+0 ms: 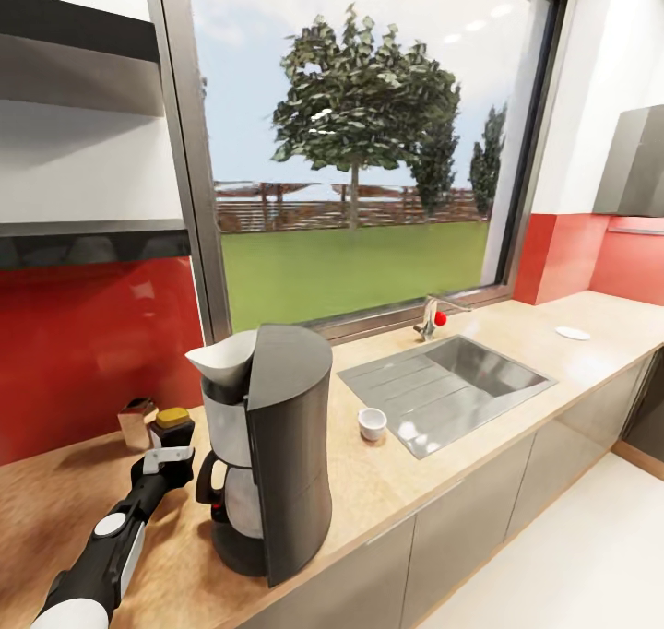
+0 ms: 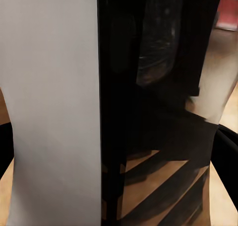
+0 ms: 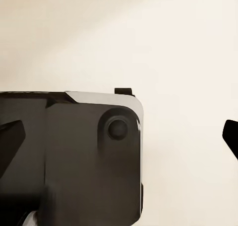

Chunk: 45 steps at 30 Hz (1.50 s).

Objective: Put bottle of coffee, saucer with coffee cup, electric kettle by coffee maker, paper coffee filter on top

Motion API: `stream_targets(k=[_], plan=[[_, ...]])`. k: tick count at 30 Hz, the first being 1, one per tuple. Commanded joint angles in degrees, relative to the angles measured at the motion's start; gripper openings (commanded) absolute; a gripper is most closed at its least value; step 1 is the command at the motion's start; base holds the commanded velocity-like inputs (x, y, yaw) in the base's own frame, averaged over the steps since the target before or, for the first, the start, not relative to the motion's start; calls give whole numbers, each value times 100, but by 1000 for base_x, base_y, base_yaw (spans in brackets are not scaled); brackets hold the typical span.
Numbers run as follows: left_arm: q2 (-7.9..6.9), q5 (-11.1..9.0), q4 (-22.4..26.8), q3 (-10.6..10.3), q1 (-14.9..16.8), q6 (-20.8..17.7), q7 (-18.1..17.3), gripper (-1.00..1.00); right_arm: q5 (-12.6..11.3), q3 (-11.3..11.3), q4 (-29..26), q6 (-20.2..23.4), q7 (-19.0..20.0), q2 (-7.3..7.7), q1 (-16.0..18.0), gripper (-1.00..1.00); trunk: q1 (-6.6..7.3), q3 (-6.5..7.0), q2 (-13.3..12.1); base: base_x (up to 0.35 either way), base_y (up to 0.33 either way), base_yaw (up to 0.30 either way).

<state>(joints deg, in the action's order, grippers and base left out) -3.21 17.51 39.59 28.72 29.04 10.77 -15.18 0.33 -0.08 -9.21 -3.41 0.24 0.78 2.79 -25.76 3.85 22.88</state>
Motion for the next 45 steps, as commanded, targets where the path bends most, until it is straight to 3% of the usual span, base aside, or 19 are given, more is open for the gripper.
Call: stream_targets(k=[1,18,19,45], plan=[[5,59,-4,37,6,35,-37,-100,3,-1,6,-18,3,1,2,100,-2,-2,4,0,0,0],[5,48,-126,30,6,30,-52,-100,2,-1,6,-18,3,1,3,100,-2,-2,4,0,0,0],[5,47,-136,29,6,30,-51,100,2,-1,6,-19,3,1,2,100,-2,-2,4,0,0,0],[5,45,-193,37,-92,39,-46,100,4,8,6,-20,3,1,2,100,-2,-2,4,0,0,0]])
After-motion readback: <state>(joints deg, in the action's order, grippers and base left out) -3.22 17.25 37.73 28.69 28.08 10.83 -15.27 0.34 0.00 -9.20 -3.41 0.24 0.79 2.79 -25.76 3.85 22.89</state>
